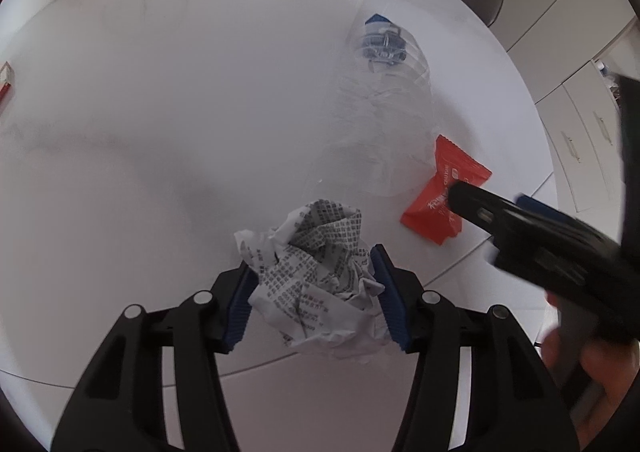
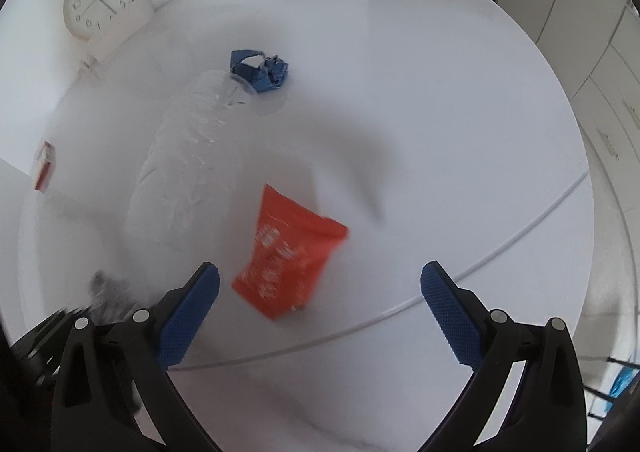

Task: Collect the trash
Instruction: 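Grasp the crumpled newspaper-print paper with the left tool while the right grasps the red snack packet, then carry the paper and red packet over the bin while both tools open to drop them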

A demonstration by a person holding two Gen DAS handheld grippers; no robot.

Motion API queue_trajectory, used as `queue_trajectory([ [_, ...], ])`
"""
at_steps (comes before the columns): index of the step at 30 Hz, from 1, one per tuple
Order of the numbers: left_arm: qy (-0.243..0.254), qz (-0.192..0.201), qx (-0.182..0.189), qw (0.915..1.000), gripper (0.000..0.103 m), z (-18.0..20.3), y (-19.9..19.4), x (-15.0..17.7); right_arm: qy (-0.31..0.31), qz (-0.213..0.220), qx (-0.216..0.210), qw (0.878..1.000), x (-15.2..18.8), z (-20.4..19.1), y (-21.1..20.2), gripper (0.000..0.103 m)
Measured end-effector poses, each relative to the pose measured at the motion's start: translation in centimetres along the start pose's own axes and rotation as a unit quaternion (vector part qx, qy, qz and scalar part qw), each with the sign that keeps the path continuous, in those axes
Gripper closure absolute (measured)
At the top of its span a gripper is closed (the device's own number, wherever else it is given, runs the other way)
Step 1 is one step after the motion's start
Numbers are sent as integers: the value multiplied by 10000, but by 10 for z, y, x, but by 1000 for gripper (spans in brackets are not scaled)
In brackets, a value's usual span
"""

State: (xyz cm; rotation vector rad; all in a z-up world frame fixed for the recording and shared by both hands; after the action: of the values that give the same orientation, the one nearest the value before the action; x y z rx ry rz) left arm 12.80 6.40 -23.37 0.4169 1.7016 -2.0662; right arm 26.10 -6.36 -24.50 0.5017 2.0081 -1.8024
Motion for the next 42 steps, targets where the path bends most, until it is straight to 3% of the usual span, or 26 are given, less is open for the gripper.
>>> queue_trajectory([
  [3,5,31,-10,10000,49,-4,-7,-5,-79,-52,46,9999,-2,-8,9,17],
  [5,7,57,-9,10000,49,-6,-13,-4,-121,-100,17,9999,-3,-12,14,36],
  [8,4,74,-9,10000,49,-8,-20,1,-192,-158,-67,9997,-2,-18,19,56],
  [10,-7,86,-6,10000,49,-4,-20,-1,-250,-126,-84,9996,-3,-19,19,61],
  [17,-19,75,93,9999,49,-10,-33,8,-178,-45,-158,9997,1,-13,9,61],
  [25,461,49,310,9984,49,11,-56,27,171,192,-250,9994,29,15,-38,61],
  [33,1045,-68,678,9922,49,47,-87,67,565,203,-129,9981,103,42,-95,61],
  [42,1692,-92,1101,9794,49,108,-92,93,1200,73,252,9924,196,88,-147,60],
])
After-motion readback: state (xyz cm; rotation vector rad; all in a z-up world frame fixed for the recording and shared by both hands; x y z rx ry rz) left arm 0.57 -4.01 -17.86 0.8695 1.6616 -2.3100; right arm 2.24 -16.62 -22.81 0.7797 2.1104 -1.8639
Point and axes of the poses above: each gripper's, at about its wrist camera, not at the fingertips, and y roughly the way its jaws point, z to its right, x to its underside, the point moved 1 cm from there along y, roughly the way its jaws point, and after that the axes turned 12 degrees about z, right-handed, at the moved point
